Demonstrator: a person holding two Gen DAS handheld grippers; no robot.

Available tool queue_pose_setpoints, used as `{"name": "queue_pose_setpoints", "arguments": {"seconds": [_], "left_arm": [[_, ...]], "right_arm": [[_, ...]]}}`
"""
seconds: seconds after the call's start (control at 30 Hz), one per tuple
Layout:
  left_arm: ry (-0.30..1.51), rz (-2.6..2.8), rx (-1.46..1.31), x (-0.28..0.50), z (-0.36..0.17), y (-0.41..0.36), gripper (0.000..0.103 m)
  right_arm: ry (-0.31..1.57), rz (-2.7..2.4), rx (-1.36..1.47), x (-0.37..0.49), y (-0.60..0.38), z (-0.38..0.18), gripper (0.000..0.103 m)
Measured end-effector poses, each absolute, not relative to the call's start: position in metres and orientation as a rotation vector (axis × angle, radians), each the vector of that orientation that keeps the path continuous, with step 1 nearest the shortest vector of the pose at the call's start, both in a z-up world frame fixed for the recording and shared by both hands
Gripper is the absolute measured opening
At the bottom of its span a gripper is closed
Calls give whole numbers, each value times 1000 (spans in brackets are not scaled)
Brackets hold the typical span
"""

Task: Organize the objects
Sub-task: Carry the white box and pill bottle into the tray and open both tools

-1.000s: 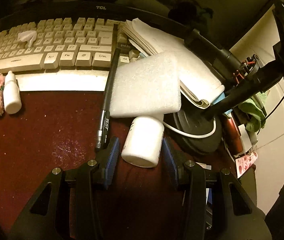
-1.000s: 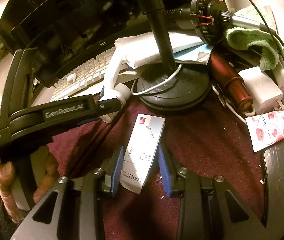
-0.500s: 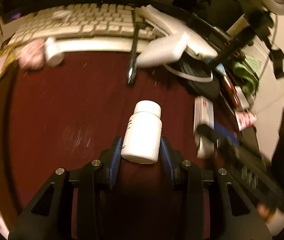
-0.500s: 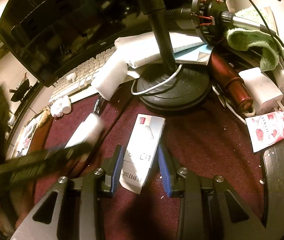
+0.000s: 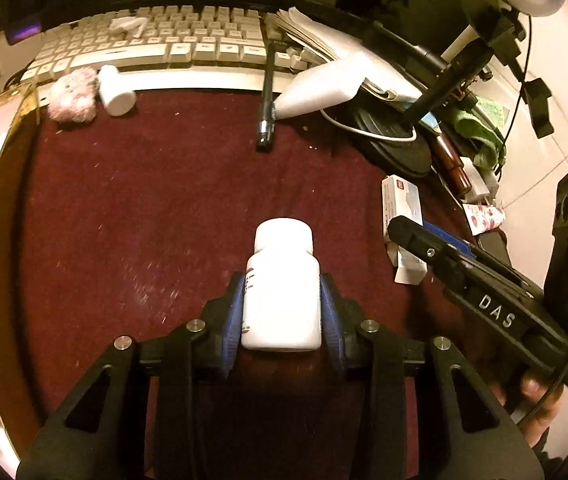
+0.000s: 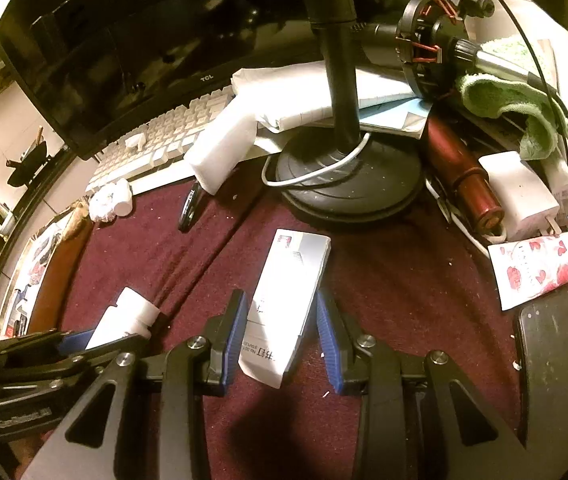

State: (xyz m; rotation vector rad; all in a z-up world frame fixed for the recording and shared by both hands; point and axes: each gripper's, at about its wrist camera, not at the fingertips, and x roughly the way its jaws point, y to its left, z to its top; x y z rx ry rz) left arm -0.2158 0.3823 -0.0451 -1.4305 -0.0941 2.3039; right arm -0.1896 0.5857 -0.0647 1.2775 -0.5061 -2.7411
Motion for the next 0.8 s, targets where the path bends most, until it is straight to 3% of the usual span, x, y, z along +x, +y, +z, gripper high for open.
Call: {"name": "queue_pose_setpoints", "arguments": {"seconds": [0.2,0.53,0.8], "left_arm": [[-226,2330,-1375,-190,-33,348,35],[-455,2473,-1222,-149,8,264,35],[-587,2657,-1190,-124,21,171,35]], "right_arm": [[-554,-2669,1262,-183,571,-55,35],[-402,-2500,1084,-181,479,-8,35],[-284,-2279,1046,-172,399,-2,35]]}}
